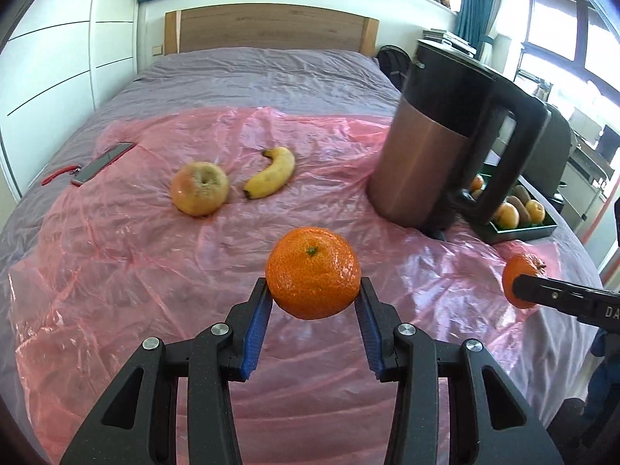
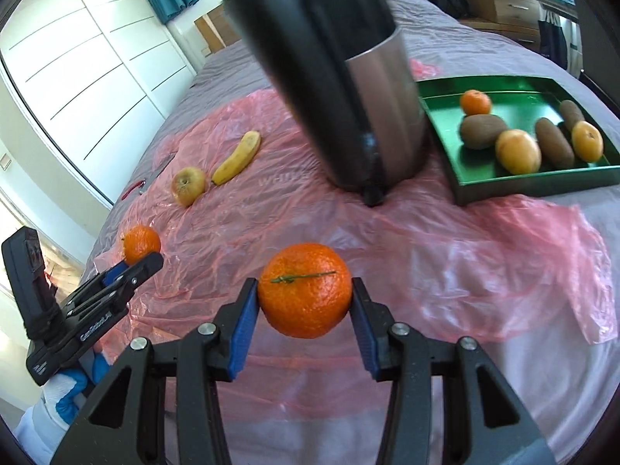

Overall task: Organize fruits
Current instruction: 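Carry both tangerines over the green tray with both tools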

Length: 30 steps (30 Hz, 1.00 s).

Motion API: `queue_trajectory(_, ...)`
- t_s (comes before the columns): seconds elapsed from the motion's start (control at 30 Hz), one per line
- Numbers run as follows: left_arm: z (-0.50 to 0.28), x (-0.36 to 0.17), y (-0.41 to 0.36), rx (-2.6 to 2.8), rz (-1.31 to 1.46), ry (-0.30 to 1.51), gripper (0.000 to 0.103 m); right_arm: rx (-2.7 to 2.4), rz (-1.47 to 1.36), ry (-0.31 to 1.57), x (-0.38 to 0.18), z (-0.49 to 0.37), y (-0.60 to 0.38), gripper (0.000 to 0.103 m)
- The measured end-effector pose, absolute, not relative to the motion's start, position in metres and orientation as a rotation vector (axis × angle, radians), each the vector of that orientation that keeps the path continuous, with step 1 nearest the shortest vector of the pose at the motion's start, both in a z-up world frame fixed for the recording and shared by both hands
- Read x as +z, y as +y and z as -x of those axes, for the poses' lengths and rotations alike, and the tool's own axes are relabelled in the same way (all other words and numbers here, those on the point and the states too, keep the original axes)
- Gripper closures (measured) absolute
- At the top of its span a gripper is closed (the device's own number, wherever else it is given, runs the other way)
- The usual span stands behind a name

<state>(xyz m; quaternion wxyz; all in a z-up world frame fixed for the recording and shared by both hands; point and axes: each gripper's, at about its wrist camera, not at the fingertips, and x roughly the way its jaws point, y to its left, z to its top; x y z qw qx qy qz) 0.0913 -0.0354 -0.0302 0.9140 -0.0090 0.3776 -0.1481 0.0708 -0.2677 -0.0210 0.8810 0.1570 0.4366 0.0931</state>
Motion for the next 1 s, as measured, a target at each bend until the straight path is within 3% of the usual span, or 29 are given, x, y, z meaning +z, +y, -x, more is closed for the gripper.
queue_trajectory(0.53, -0.064, 0.019, -0.224, -0.607, -0.164, 0.795, 0.065, 0.07, -0.374, 0.793, 0.01, -0.062, -0.414, 0.067)
queue_trajectory(1.0, -0.153, 0.025, -0.365, -0.688, -0.215, 0.821, 0.065, 0.01, -0.362, 0.75, 0.009, -0.126, -0.509, 0.067)
